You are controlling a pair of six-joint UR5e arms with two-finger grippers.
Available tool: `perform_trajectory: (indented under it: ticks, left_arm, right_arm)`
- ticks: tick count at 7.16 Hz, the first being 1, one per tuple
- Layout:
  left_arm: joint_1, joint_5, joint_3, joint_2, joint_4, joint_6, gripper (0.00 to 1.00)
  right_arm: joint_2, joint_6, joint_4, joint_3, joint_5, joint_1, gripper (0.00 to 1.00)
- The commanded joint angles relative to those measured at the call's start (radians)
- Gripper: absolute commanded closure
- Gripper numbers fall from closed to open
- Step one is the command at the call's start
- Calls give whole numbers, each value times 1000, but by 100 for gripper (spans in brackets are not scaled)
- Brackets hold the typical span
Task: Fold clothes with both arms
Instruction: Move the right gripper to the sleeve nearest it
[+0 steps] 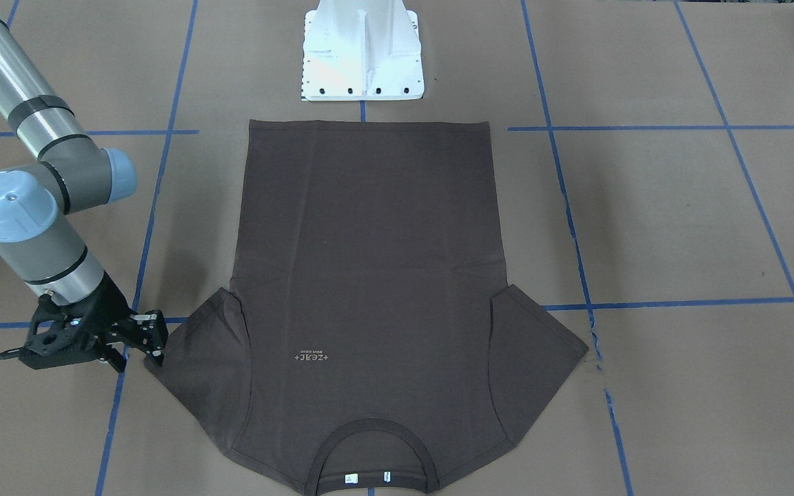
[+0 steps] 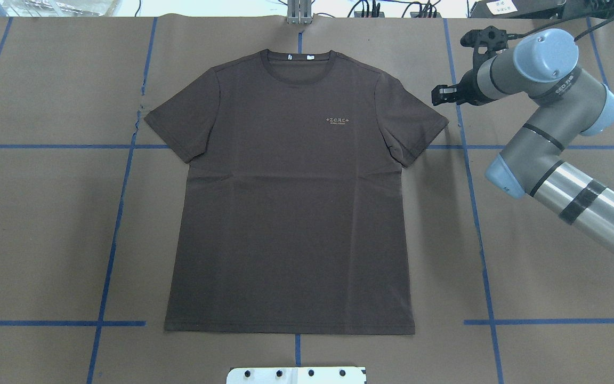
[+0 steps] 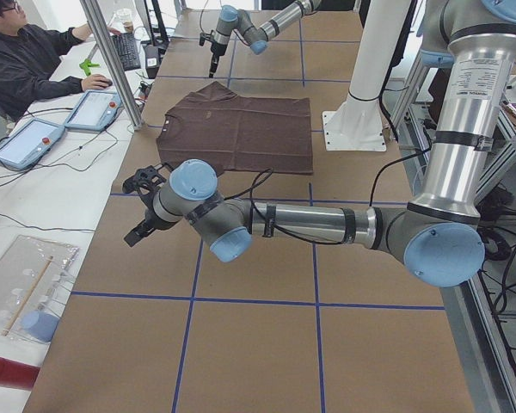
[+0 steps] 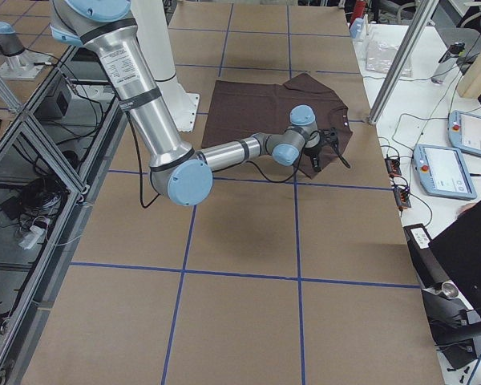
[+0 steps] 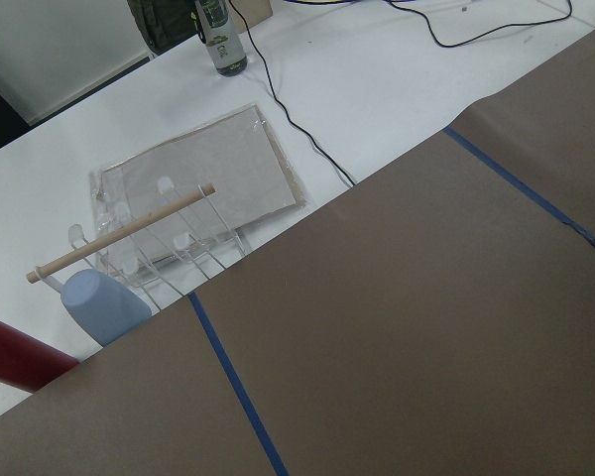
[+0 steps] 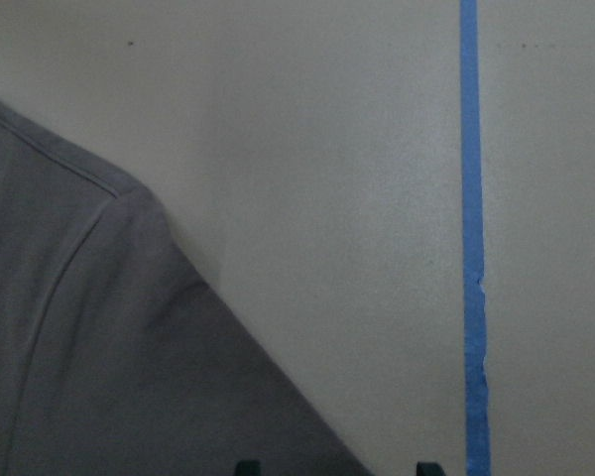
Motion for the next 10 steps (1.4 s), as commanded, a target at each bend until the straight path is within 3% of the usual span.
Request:
perform_trajectory:
  ticks: [1,9,10]
  left_arm:
    - [0,0,0,0,0,0,0]
    - [0,0,2,5,0,3,0]
    - [0,0,0,3,0,3,0]
  right_arm:
    - [0,7,0,-22,-39,-34,41]
    - [-3,5,0,-51,-83,-56,41]
    - [-3,10,0,-51,-83,-56,60]
